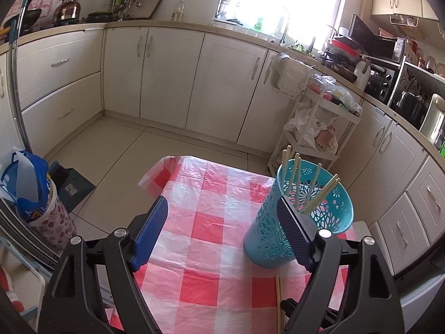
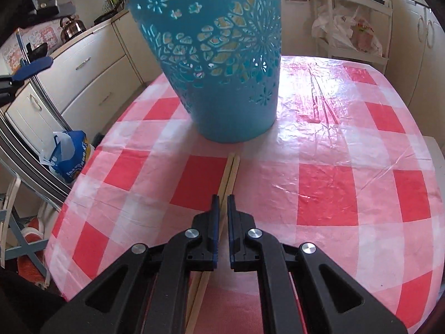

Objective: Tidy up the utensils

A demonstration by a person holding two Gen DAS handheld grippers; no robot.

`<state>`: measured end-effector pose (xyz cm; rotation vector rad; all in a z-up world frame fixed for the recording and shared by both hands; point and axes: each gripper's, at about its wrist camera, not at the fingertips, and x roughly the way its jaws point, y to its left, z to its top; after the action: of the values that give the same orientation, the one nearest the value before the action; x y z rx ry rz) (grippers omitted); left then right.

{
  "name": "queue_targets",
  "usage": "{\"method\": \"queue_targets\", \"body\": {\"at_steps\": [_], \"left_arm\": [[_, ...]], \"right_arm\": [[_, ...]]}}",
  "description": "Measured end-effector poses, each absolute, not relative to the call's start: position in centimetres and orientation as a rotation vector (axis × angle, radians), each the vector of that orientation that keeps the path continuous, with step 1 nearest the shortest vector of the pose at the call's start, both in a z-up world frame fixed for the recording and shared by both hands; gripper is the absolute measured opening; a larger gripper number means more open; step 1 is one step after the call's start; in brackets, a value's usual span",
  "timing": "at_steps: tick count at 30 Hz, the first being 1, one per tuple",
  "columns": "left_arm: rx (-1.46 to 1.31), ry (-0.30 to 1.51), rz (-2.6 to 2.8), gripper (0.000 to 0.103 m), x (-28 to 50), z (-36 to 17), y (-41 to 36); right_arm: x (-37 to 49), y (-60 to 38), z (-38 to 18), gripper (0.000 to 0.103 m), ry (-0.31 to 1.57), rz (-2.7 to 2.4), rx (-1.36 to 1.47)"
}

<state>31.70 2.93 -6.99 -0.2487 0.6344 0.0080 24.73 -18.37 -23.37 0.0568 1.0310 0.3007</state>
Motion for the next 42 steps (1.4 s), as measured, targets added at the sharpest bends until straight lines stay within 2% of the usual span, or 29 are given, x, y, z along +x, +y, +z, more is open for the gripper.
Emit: {"method": "queue_targets", "body": {"at_steps": [7,12,18,25,27,29,30,32,34,42], "left_arm": [[-0.213,0.7,-0.012,0.077,31.2,-8.2,2.6],[-0.098,0.84,-0.089,0.077,30.4,-11.7,-1.1],[0.121,0.972,-0.16,0.077,30.7,-17.4,-8.3],[0.19,1.024,-0.136,0.076,31.6,-21.1,-11.3],[0.178,1.048,-0.143,0.071,32.0,-22.0,-11.4],[0.12,1.065,-0.176,0.056,32.3,-22.6,-11.3],[0.123,1.058,-0.173,0.052,32.4,-22.5,-11.4],[0.127,1.049,-0.217,0.022,32.3,-22.5,-11.7],[0.124,1.057,-0.256,0.007,32.2,-22.4,-11.8],[0.016,1.013,-0.306,0.005,30.9,-19.4,-8.7]], "right_arm": [[24.7,-18.9,-23.0,0.006,1.057,0.284,-0.031],[24.7,-19.7,-22.8,0.006,1.101,0.319,-0.079],[24.7,-23.9,-23.0,0.006,1.144,0.272,0.037],[24.5,-24.9,-23.1,0.007,1.133,0.268,0.082],[24.4,-24.7,-23.2,0.007,1.123,0.27,0.044],[24.4,-24.2,-23.1,0.007,1.114,0.269,0.002],[24.3,-24.0,-23.0,0.007,1.113,0.269,-0.015],[24.4,-23.9,-23.0,0.007,1.115,0.268,-0.019],[24.5,-24.2,-23.0,0.007,1.12,0.272,0.014],[25.2,-27.2,-23.6,0.006,1.138,0.34,0.397]]}}
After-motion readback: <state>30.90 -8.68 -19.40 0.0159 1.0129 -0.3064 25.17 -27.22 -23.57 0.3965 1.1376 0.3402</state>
